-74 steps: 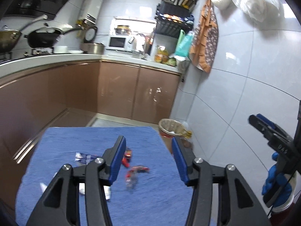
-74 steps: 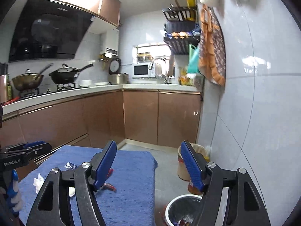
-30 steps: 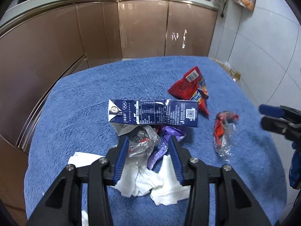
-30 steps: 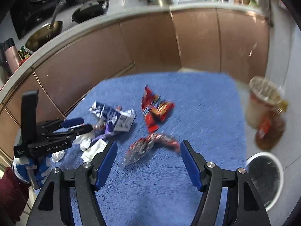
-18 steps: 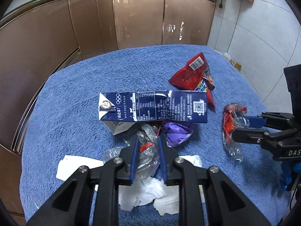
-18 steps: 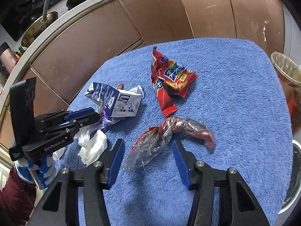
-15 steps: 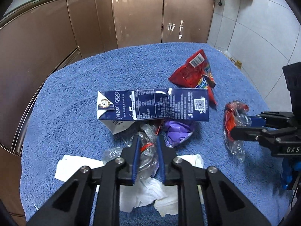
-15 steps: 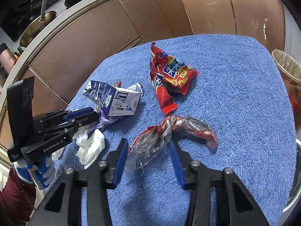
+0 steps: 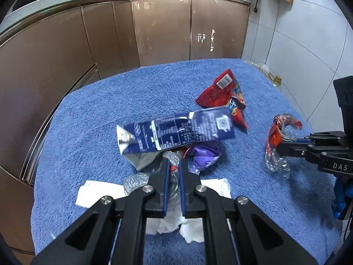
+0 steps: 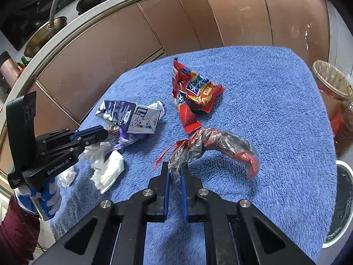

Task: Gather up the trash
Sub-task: 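Grasp the clear plastic wrapper with the left tool while the right tool grasps the red-clear wrapper, then carry both wrappers to the floor bin and open both tools over it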

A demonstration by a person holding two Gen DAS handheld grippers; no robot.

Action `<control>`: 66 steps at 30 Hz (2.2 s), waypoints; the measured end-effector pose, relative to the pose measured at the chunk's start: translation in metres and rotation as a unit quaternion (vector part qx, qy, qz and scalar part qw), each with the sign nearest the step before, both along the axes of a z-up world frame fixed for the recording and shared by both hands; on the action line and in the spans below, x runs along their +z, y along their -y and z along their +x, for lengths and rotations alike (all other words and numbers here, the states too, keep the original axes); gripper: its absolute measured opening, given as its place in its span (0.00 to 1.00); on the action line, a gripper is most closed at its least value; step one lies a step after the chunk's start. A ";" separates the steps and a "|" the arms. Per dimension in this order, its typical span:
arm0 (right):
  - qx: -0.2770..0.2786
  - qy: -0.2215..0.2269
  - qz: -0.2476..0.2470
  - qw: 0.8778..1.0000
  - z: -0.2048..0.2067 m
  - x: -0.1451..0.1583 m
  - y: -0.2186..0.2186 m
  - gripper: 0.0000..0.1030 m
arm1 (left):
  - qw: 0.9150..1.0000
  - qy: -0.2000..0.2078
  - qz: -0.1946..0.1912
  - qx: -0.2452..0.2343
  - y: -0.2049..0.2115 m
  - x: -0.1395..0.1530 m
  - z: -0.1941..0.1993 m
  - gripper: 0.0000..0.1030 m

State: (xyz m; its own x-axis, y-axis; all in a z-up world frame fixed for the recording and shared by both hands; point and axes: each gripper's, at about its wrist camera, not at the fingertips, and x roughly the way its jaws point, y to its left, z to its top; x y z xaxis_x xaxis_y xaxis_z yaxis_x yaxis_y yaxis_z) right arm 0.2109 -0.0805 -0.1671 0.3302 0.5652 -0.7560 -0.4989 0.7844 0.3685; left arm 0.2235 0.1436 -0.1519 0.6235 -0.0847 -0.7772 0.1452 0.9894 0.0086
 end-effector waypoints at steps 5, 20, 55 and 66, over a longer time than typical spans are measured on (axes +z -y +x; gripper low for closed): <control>0.001 0.020 0.001 1.000 -0.014 0.018 0.007 0.08 | 1.000 0.012 -0.004 0.007 -0.002 0.016 -0.017 0.07; -0.016 0.083 0.018 0.996 -0.069 0.078 0.029 0.08 | 0.995 0.091 -0.023 0.024 -0.003 0.103 -0.065 0.06; -0.046 0.253 0.069 0.964 -0.212 0.202 0.085 0.08 | 0.968 0.250 -0.030 0.011 0.036 0.233 -0.225 0.06; -0.097 0.251 0.068 0.961 -0.199 0.198 0.123 0.08 | 0.972 0.229 -0.047 -0.035 0.082 0.224 -0.186 0.06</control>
